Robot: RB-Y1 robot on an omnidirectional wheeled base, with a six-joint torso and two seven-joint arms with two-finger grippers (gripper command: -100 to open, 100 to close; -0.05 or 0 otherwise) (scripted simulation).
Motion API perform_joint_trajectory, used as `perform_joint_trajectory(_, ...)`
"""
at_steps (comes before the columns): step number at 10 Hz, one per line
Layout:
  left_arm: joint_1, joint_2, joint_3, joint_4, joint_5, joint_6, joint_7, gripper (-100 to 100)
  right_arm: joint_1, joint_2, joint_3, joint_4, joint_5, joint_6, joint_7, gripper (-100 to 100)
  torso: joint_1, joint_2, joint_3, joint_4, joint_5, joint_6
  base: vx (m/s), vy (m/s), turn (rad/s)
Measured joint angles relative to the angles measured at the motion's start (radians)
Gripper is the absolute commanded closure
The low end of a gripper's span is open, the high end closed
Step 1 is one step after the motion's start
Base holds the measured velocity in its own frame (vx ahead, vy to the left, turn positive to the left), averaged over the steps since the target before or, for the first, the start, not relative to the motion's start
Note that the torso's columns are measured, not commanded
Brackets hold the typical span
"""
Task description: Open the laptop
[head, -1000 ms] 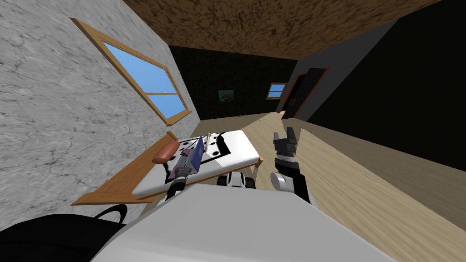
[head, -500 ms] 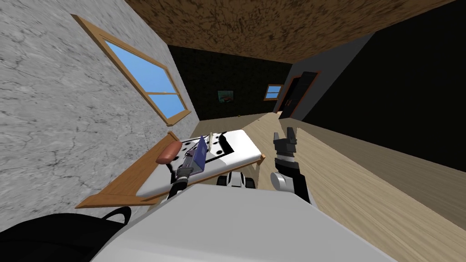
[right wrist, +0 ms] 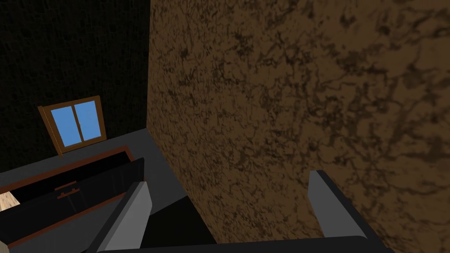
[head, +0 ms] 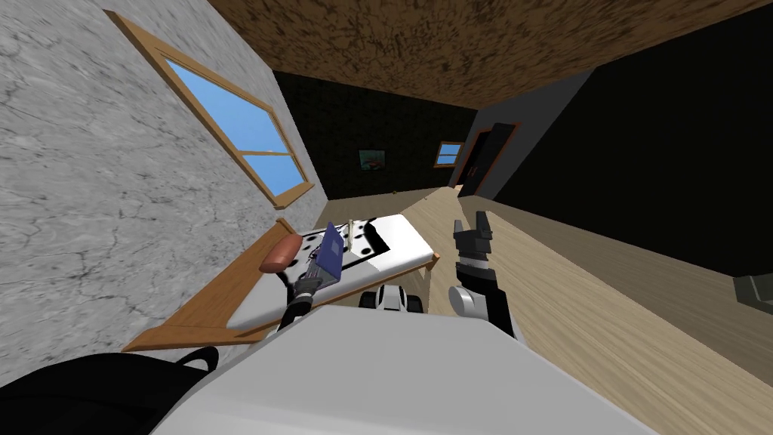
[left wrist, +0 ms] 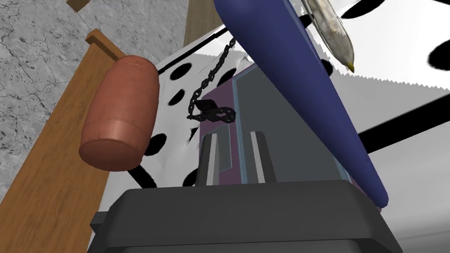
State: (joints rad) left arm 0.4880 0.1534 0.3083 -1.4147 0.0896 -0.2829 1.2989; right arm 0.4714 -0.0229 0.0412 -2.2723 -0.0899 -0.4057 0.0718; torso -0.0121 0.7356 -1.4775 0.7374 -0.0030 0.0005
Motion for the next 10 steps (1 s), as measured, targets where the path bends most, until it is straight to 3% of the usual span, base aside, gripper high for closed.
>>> perform_joint_trajectory(6,-0.009,0.102,-0.039,-0.041,-0.085,0.017,-0.022,-100,0.0,0.0,0.0,0.0,0.0,0.0,0.0,0,0.015,0.0,0.0,0.0,0.004,-0.001,-0.021,-0.21,-0.103)
perform_joint_trajectory(8,-0.013,0.134,-0.016,-0.053,-0.095,0.053,-0.014,-100,0.0,0.0,0.0,0.0,0.0,0.0,0.0,0,0.015,-0.001,0.0,0.0,0.004,-0.001,0.083,-0.109,0.006)
perform_joint_trajectory(10,-0.016,0.15,0.022,-0.046,-0.084,0.083,-0.005,-100,0.0,0.0,0.0,0.0,0.0,0.0,0.0,0,0.017,0.002,0.001,0.0,0.004,-0.001,0.082,0.0,0.092)
